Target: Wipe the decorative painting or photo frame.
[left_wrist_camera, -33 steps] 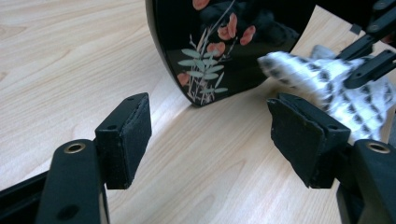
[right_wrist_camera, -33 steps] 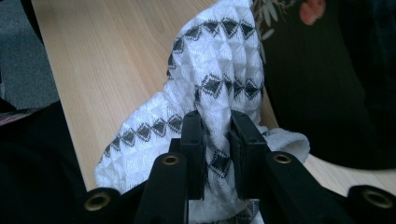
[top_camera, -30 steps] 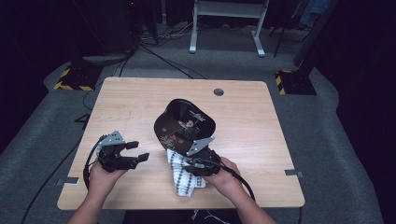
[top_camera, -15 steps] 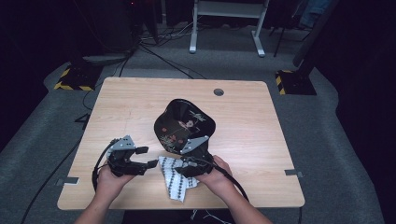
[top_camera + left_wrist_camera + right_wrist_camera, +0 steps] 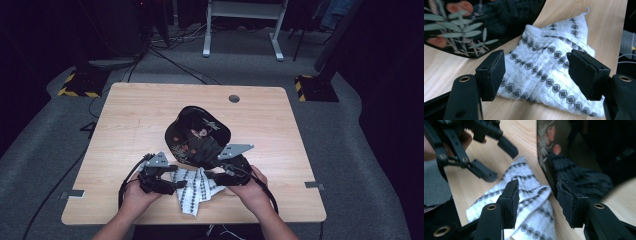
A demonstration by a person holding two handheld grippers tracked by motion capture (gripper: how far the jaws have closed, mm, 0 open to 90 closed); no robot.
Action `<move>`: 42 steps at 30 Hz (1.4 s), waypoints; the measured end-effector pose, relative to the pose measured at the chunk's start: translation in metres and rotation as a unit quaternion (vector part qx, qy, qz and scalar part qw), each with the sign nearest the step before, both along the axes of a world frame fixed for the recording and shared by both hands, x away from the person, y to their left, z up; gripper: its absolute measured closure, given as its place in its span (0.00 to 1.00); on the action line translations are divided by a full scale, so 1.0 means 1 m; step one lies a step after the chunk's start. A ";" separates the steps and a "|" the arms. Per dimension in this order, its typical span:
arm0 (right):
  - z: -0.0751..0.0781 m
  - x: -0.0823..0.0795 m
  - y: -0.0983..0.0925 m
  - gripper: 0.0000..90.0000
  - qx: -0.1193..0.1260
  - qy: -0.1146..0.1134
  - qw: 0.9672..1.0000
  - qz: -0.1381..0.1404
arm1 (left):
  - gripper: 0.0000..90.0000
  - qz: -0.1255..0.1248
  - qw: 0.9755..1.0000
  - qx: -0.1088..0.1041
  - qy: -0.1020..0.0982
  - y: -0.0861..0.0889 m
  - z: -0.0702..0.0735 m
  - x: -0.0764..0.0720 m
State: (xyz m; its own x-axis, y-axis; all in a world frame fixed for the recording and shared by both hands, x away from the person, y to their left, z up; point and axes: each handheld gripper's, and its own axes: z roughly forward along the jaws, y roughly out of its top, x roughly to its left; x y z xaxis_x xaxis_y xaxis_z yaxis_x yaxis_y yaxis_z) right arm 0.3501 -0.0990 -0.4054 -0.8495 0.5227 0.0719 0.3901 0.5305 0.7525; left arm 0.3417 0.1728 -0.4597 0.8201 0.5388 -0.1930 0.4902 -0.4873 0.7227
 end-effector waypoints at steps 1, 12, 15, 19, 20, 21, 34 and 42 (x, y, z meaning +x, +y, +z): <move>0.001 0.000 -0.002 0.58 0.002 -0.001 1.000 -0.004 | 0.34 0.001 1.000 0.002 0.003 -0.002 -0.002 0.001; 0.005 0.006 -0.028 0.58 0.020 -0.003 0.999 -0.041 | 0.33 0.016 0.998 0.050 0.016 -0.019 -0.021 0.007; 0.006 0.008 -0.033 0.58 0.024 -0.002 0.999 -0.048 | 0.29 0.011 0.997 0.071 0.023 -0.024 -0.027 0.007; 0.006 0.009 -0.036 0.57 0.028 -0.002 0.998 -0.053 | 0.29 0.010 0.997 0.070 0.016 -0.025 -0.029 0.007; 0.006 0.010 -0.037 0.57 0.029 -0.002 0.998 -0.056 | 0.28 0.009 0.997 0.071 0.016 -0.025 -0.029 0.007; 0.006 0.010 -0.038 0.57 0.029 -0.001 0.998 -0.057 | 0.28 0.010 0.997 0.074 0.012 -0.025 -0.029 0.006; 0.005 0.016 -0.050 0.56 0.041 0.006 0.996 -0.078 | 0.35 0.015 0.995 0.090 -0.048 -0.031 -0.036 -0.008; 0.005 0.018 -0.054 0.56 0.049 0.006 0.995 -0.086 | 0.74 0.014 0.995 0.087 -0.046 -0.029 -0.032 -0.010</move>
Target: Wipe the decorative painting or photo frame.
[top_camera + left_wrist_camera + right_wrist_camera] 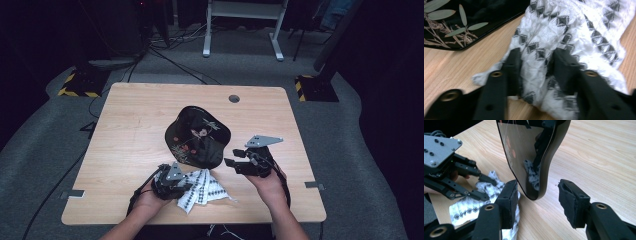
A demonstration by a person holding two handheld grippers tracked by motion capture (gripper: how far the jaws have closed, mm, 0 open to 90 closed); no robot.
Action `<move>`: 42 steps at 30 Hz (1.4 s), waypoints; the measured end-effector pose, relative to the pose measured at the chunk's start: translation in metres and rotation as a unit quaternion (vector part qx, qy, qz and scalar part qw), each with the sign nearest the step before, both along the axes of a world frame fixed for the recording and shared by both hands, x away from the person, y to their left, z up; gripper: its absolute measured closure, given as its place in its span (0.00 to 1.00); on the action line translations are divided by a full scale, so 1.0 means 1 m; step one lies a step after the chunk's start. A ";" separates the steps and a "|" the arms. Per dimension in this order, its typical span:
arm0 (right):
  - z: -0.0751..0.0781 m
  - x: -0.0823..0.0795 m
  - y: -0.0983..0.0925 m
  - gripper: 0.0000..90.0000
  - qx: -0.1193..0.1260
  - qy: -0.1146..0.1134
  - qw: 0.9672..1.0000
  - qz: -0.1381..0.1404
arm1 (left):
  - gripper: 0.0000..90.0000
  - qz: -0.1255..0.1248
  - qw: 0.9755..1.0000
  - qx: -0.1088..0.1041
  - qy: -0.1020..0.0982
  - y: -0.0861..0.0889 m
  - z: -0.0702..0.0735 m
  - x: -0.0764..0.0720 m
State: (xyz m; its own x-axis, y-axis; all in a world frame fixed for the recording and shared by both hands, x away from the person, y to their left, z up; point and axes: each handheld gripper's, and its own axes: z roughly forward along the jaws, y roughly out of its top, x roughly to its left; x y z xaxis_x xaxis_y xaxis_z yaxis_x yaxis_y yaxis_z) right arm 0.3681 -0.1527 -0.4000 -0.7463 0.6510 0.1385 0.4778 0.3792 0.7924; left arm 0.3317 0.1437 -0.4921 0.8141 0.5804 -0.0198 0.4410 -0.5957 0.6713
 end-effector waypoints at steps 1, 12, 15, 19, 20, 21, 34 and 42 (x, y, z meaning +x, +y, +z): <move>0.000 0.000 0.000 0.56 0.001 -0.001 1.000 0.000 | 0.80 0.001 1.000 -0.002 0.003 0.001 0.000 0.000; 0.003 0.012 0.003 0.52 0.021 -0.010 1.000 -0.002 | 0.87 -0.013 0.999 -0.043 0.023 0.025 0.028 -0.004; 0.003 0.016 0.008 0.52 0.023 -0.015 1.000 0.005 | 0.87 0.000 0.997 -0.072 0.019 0.044 0.040 -0.007; 0.001 0.022 0.012 0.52 0.025 -0.013 1.000 0.010 | 0.87 0.011 0.997 -0.081 0.010 0.065 0.051 -0.012; 0.000 0.023 0.014 0.52 0.026 -0.013 1.000 0.011 | 0.87 0.016 0.996 -0.083 0.005 0.070 0.054 -0.013; 0.000 0.024 0.015 0.52 0.026 -0.013 0.999 0.014 | 0.87 0.022 0.996 -0.087 0.001 0.078 0.057 -0.015; -0.004 0.039 0.026 0.56 0.036 -0.021 0.998 0.036 | 0.87 0.082 0.992 -0.092 -0.027 0.117 0.065 -0.029; -0.009 0.049 0.032 0.64 0.048 -0.020 0.997 0.056 | 0.87 0.163 0.982 -0.091 -0.035 0.151 0.065 -0.032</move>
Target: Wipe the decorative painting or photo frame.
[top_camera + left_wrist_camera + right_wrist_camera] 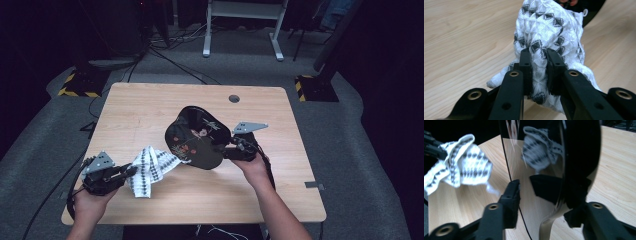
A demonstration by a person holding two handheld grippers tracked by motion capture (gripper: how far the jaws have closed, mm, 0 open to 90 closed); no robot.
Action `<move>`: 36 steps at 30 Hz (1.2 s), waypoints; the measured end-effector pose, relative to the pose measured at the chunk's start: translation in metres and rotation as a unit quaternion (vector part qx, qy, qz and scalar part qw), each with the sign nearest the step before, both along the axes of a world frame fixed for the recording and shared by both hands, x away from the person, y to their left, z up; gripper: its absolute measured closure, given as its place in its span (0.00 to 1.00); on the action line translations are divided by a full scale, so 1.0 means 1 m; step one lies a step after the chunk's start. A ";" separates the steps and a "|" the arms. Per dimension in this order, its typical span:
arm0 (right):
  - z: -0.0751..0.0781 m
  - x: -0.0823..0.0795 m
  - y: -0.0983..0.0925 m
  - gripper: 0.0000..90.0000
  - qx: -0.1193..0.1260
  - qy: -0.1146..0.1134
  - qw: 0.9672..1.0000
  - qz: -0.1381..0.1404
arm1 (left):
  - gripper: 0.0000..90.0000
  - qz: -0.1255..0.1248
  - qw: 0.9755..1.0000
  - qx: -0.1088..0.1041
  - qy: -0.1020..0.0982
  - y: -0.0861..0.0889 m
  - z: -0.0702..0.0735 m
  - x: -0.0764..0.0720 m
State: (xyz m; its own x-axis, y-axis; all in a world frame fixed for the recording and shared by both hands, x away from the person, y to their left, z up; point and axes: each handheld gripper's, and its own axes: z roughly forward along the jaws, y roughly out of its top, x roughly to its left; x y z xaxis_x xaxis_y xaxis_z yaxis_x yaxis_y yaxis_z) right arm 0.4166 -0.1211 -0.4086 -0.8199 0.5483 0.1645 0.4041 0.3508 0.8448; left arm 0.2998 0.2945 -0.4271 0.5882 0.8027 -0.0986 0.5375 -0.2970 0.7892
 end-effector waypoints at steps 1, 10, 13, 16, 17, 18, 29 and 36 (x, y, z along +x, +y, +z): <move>0.000 0.000 0.000 0.64 0.000 0.000 1.000 0.000 | 0.87 0.000 1.000 0.000 0.000 0.000 0.000 0.000; -0.001 0.002 -0.002 0.87 0.010 0.012 0.998 0.056 | 0.87 0.060 0.998 0.004 0.005 0.021 -0.006 0.005; -0.001 0.000 0.000 0.88 0.007 0.013 0.997 0.069 | 0.87 0.070 0.998 0.001 0.007 0.023 -0.006 0.007; -0.001 -0.001 0.000 0.88 0.010 0.015 0.997 0.074 | 0.86 0.071 0.997 0.001 0.008 0.023 -0.006 0.010; -0.001 -0.001 0.000 0.88 0.010 0.017 0.997 0.075 | 0.86 0.072 0.997 0.002 0.006 0.022 -0.006 0.011; -0.001 -0.002 0.000 0.88 0.009 0.017 0.997 0.076 | 0.86 0.071 0.997 0.003 0.005 0.022 -0.005 0.012; 0.001 -0.008 -0.009 0.88 0.004 0.013 0.997 0.080 | 0.86 0.102 0.995 0.021 0.003 0.015 -0.003 0.037; 0.002 -0.008 -0.009 0.88 0.004 0.013 0.997 0.080 | 0.86 0.124 0.991 0.058 -0.008 0.005 -0.002 0.055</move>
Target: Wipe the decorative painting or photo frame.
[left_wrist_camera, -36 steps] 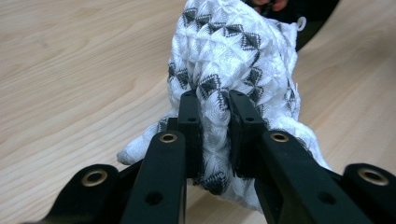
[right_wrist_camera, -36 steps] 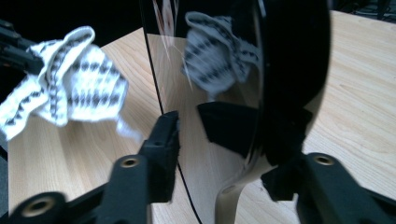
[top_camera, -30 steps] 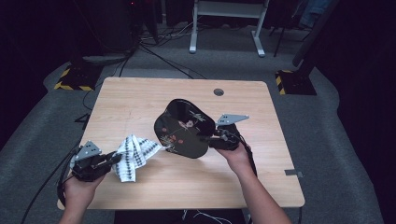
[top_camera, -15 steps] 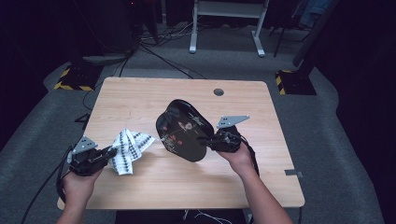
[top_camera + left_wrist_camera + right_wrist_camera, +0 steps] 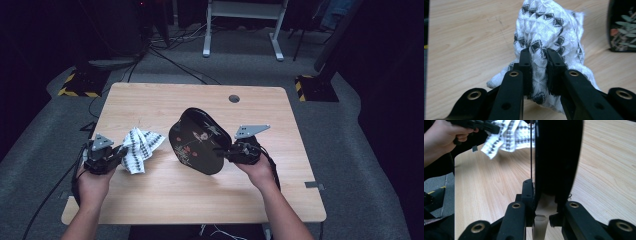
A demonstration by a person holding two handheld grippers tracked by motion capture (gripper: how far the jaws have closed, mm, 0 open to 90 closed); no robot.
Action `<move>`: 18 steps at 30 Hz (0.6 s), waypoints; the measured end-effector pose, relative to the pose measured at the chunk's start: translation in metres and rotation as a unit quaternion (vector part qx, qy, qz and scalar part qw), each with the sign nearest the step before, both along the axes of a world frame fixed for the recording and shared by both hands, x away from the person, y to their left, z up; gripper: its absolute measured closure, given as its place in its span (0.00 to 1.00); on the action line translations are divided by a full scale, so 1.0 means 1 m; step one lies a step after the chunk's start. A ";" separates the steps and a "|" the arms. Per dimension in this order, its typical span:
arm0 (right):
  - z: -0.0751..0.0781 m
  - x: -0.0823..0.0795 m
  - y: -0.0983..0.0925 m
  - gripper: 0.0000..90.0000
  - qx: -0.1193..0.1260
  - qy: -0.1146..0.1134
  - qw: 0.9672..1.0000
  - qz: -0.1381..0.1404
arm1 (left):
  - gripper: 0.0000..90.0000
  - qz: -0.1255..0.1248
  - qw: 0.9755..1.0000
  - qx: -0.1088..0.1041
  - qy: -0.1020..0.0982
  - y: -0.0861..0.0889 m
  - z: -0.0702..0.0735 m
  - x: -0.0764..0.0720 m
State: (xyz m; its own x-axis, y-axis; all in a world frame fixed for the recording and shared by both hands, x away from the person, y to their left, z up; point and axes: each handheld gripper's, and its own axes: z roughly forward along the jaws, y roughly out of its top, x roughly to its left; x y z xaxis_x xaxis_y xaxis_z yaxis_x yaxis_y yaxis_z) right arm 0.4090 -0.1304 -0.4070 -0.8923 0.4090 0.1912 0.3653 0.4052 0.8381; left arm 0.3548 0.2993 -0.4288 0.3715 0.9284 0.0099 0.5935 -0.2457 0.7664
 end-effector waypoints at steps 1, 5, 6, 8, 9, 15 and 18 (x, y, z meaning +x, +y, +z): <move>0.000 0.000 0.000 0.88 0.001 0.000 1.000 0.000 | 0.86 0.001 1.000 0.000 0.000 -0.002 0.000 0.002; 0.000 0.000 0.000 0.88 0.003 0.000 1.000 -0.002 | 0.86 -0.007 1.000 0.008 -0.002 -0.012 0.002 0.009; 0.000 0.000 0.000 0.88 0.002 0.000 1.000 -0.003 | 0.86 -0.012 1.000 0.007 -0.004 -0.017 0.003 0.011; -0.001 -0.001 -0.001 0.88 0.004 0.002 1.000 -0.005 | 0.86 -0.018 1.000 0.016 -0.005 -0.028 0.005 0.015; -0.001 -0.001 -0.001 0.88 0.004 0.003 1.000 -0.006 | 0.86 -0.022 1.000 0.021 -0.004 -0.033 0.005 0.017; -0.001 -0.001 0.000 0.88 0.006 0.003 1.000 -0.004 | 0.86 -0.032 0.999 0.030 0.011 -0.056 -0.002 0.032; -0.002 -0.001 0.000 0.88 0.008 0.003 1.000 -0.002 | 0.86 -0.049 0.999 0.018 0.009 -0.067 0.000 0.032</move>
